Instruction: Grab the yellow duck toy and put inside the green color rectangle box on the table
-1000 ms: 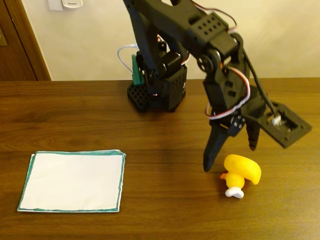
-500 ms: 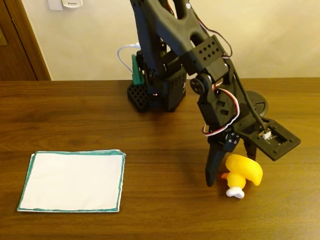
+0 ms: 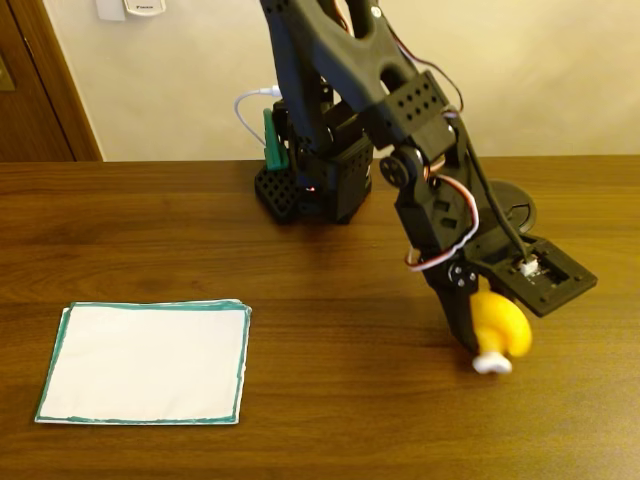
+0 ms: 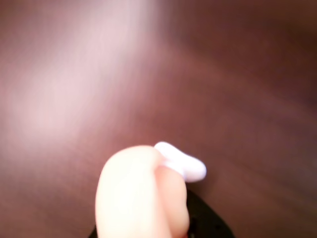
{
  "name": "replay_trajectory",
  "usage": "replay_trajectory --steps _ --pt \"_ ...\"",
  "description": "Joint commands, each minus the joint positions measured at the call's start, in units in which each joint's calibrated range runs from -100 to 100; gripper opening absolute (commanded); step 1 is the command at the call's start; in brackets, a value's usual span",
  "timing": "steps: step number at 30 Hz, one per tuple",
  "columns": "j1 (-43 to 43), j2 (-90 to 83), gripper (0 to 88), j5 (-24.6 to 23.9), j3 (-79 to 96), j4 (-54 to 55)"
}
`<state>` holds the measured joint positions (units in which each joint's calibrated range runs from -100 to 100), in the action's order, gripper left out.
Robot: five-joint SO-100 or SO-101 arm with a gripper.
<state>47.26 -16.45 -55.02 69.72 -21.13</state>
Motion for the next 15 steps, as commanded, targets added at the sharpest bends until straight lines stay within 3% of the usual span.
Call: replay_trajectory --steps 1,9,12,15 --pt "-4.6 -12.8 2.1 2.1 -5.4 -17.9" --pt "-32.3 -35.3 0.3 13.3 -21.4 -59.5" --pt "-48.1 -32.6 0.3 19.5 -30.3 -66.1" --pt "-63.0 -26.4 0.3 24.6 -34.2 -65.3"
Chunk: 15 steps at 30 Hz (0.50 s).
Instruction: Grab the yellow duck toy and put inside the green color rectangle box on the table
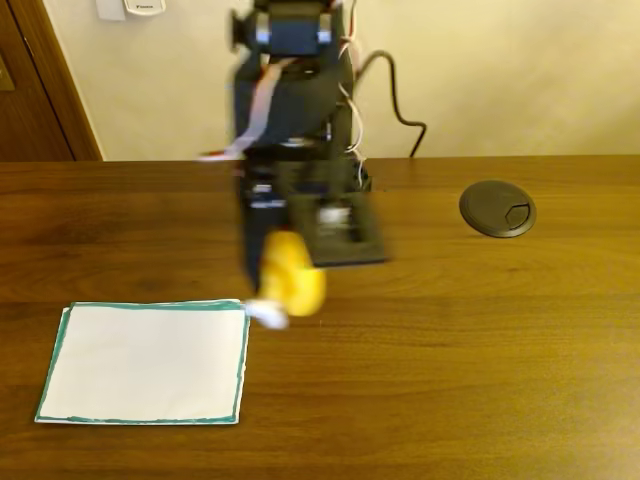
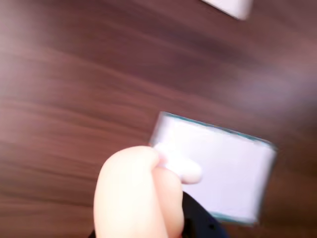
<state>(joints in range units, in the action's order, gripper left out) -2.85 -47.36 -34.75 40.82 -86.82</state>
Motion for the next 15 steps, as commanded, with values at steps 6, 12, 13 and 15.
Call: replay_trajectory --steps 6,12,13,15 --pt "-27.8 22.5 1.0 7.7 -4.5 14.9" --pt "-27.8 35.1 1.4 7.3 -1.3 27.1" --pt "-27.2 36.8 1.5 7.0 -0.7 28.8" --pt "-26.3 40.5 1.9 6.6 0.0 31.8"
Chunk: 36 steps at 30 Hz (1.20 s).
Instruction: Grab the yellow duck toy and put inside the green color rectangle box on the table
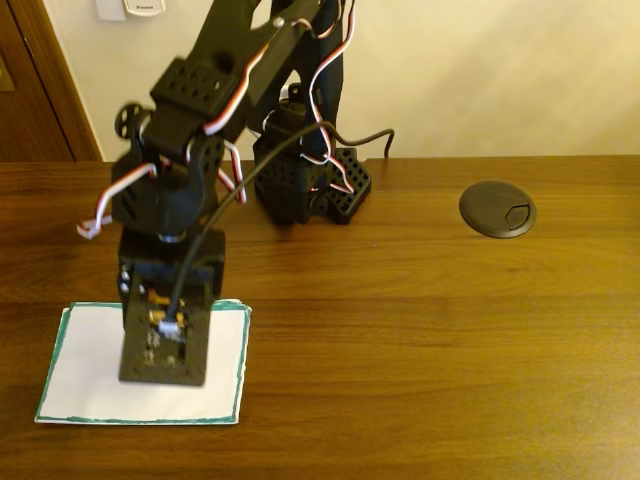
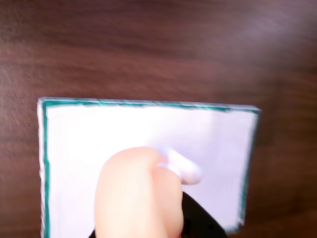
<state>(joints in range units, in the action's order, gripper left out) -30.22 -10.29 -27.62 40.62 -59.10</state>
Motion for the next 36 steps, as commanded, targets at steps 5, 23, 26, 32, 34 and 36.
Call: replay_trajectory --steps 5,23,26,32,34,36 --pt "0.0 5.0 3.7 -0.8 1.9 6.3" --pt "0.9 -10.8 49.5 -2.5 1.8 -7.4" --pt "-0.4 -19.9 49.5 -2.1 -0.5 -16.2" --pt "12.6 -36.9 38.7 -7.8 2.8 -27.3" --pt "20.6 -42.6 19.0 -11.2 10.7 -25.1" --pt "28.9 -45.1 5.8 -14.6 17.3 -22.7"
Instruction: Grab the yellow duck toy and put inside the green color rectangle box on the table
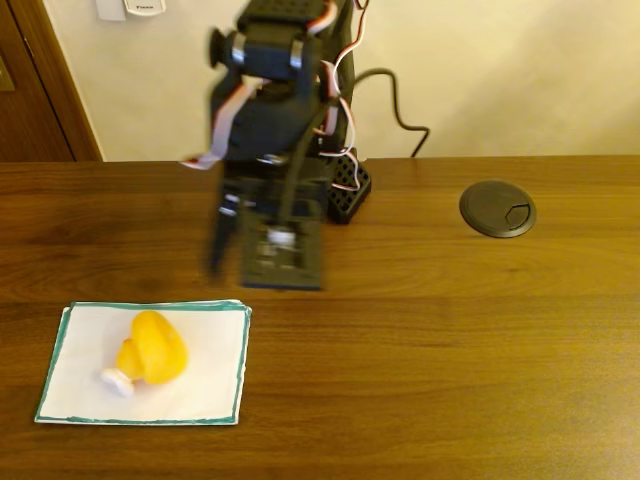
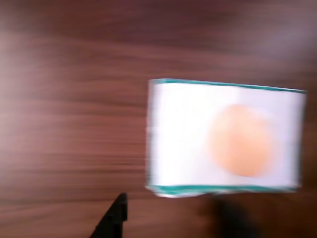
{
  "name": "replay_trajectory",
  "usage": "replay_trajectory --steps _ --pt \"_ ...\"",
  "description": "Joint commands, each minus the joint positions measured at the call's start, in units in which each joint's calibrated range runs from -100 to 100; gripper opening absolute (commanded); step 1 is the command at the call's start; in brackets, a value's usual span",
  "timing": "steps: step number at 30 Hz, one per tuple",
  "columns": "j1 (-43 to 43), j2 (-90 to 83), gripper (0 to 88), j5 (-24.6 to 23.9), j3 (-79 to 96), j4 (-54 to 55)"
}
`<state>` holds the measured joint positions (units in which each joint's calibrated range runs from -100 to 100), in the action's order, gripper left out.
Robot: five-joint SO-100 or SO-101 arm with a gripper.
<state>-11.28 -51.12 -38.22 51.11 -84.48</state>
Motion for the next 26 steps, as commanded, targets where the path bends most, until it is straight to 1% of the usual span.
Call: replay_trajectory --steps 1,2,4,9,12,14,17,20,23,26 --pt "13.5 -4.4 2.4 -5.3 9.1 4.1" --pt "16.1 -4.1 0.9 -6.4 11.0 5.0" --pt "18.5 -5.9 0.3 -7.7 15.2 5.8" --pt "17.4 -21.4 0.2 -8.4 31.3 7.1" --pt "16.4 -34.7 0.2 -8.4 38.8 3.1" --pt "16.3 -48.8 0.2 -8.1 44.8 -2.1" --pt "16.6 -48.9 0.2 -8.2 46.7 -1.4" --pt "17.2 -48.9 0.6 -7.7 48.4 1.9" --pt "16.9 -48.9 0.6 -9.3 48.8 1.0" --pt "16.9 -48.9 0.8 -10.0 48.8 0.4"
